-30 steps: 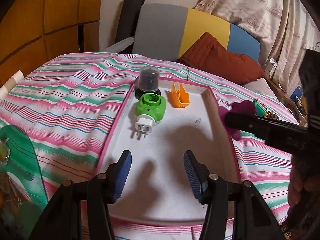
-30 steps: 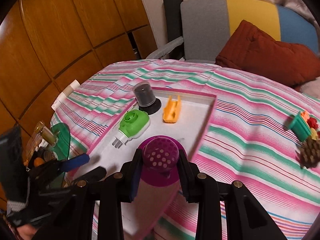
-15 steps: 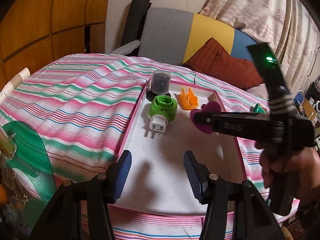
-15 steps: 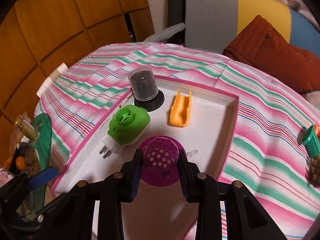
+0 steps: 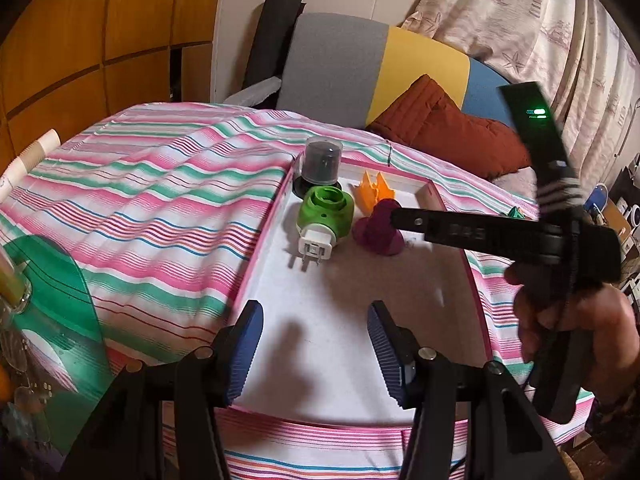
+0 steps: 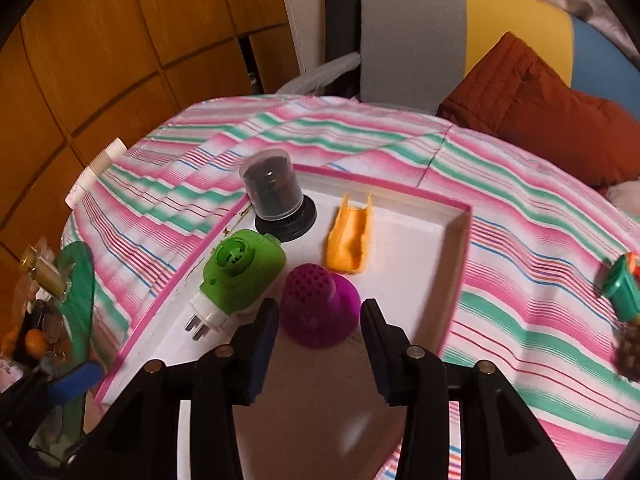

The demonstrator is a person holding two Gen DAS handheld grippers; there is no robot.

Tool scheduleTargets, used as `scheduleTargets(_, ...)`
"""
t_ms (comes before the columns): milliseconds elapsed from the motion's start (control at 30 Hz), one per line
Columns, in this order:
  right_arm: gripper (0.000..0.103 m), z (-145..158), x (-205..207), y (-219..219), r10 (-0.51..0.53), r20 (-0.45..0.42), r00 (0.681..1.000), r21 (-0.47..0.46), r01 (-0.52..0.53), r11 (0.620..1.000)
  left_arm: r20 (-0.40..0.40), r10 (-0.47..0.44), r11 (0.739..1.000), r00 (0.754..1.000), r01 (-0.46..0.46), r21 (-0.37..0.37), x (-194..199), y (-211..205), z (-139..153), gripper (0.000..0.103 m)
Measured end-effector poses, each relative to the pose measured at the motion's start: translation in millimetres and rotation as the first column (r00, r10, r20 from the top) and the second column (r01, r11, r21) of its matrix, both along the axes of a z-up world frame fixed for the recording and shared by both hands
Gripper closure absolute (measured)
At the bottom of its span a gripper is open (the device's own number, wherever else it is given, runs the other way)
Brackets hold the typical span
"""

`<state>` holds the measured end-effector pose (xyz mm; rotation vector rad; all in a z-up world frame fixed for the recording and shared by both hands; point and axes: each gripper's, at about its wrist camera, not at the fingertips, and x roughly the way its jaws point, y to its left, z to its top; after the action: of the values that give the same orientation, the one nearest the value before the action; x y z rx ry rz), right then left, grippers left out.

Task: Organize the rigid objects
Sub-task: 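Carry the purple mesh dome into the tray and open the right tool, then move the left tool to the brown flower-shaped pegged piece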

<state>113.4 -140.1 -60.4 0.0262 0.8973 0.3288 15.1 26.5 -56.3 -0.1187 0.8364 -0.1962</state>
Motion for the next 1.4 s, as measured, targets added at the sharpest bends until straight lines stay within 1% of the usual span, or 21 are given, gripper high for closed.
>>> scheduleTargets(100,0.059,3,-9,-4,0.005,0.005,1.000,-0.004,-0.005,1.000,-0.008,-0.013,1.000,1.000,0.013,-0.004,0,-5,-2,0.048)
scheduleTargets(333,0.059,6,-24,-14,-0.006,0.000,1.000,0.026,0.006,1.000,-0.001,-0.047,0.999,0.999,0.047,0.017,-6,-19,2,0.048)
scheduleTargets(500,0.059,9,-34,-22,-0.015,0.004,1.000,0.016,0.015,1.000,-0.004,-0.064,0.998,0.998,0.064,0.016,-8,-24,2,0.048)
scheduleTargets(667,0.059,9,-47,-40,-0.034,0.011,0.999,-0.013,0.034,0.999,-0.009,-0.096,0.995,0.995,0.096,0.014,-12,-34,3,0.048)
scheduleTargets(900,0.059,7,-64,-82,-0.094,0.005,0.996,-0.033,0.094,0.995,-0.001,-0.160,0.986,0.987,0.160,0.045,-20,-59,6,0.048)
scheduleTargets(1100,0.059,3,-77,-123,-0.147,0.002,0.989,-0.077,0.147,0.986,0.000,-0.215,0.975,0.977,0.214,0.063,-26,-80,9,0.048)
scheduleTargets(1233,0.059,-1,-85,-158,-0.194,0.017,0.981,-0.134,0.194,0.972,0.012,-0.251,0.965,0.968,0.250,0.083,-31,-95,13,0.048)
scheduleTargets(1400,0.059,-3,-92,-196,-0.248,0.025,0.968,-0.163,0.249,0.955,0.009,-0.291,0.953,0.957,0.289,0.097,-37,-115,16,0.048)
